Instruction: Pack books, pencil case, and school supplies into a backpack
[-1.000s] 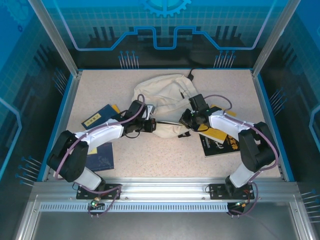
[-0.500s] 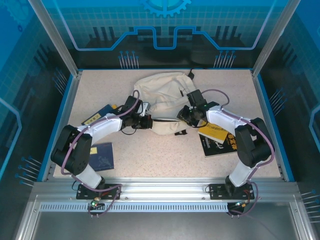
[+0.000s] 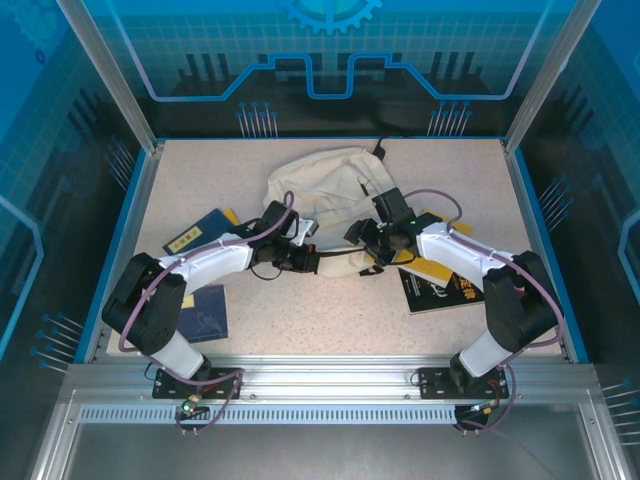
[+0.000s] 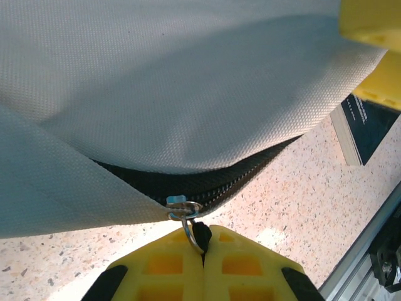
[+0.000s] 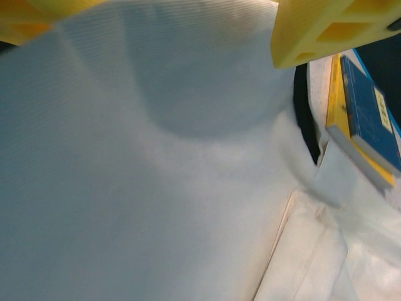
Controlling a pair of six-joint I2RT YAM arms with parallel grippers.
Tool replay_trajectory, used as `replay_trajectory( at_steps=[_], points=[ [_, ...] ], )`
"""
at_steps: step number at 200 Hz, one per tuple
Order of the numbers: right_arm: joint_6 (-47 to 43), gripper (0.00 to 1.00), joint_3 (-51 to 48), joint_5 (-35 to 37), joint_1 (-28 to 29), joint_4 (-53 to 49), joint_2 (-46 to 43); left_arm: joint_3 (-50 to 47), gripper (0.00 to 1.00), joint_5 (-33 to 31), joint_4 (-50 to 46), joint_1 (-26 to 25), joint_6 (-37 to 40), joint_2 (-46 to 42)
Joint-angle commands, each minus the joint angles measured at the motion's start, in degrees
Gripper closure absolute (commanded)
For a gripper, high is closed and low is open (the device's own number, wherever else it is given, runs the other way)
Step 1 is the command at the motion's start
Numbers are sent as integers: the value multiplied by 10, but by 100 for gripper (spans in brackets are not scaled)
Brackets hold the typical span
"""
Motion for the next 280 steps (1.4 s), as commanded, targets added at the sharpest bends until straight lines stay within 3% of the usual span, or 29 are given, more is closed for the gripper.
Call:
replay_trajectory(
  at_steps=[1, 53, 76, 168, 231, 256, 280],
  points=[
    [30, 40, 5, -19, 15, 17, 29, 1, 100, 8, -7, -1, 10, -6],
    [28, 78, 5, 48, 23, -11, 40, -27, 100, -49, -25, 16, 3, -38],
    [26, 86, -4, 88, 21, -32, 37, -38, 100, -61, -43, 30, -2, -52],
    [4, 93, 19, 172, 22, -80, 57, 20, 100, -89, -124, 66, -38, 2],
    [-14, 94, 32, 166, 26, -78, 69, 79, 100, -85, -182, 86, -57, 43],
    [-29, 93, 39, 137, 28, -59, 73, 43, 73, -18, -115, 86, -51, 1],
    [-36, 93, 48, 122, 33, -54, 77, -3, 60, 16, -39, 86, -54, -40]
  ],
)
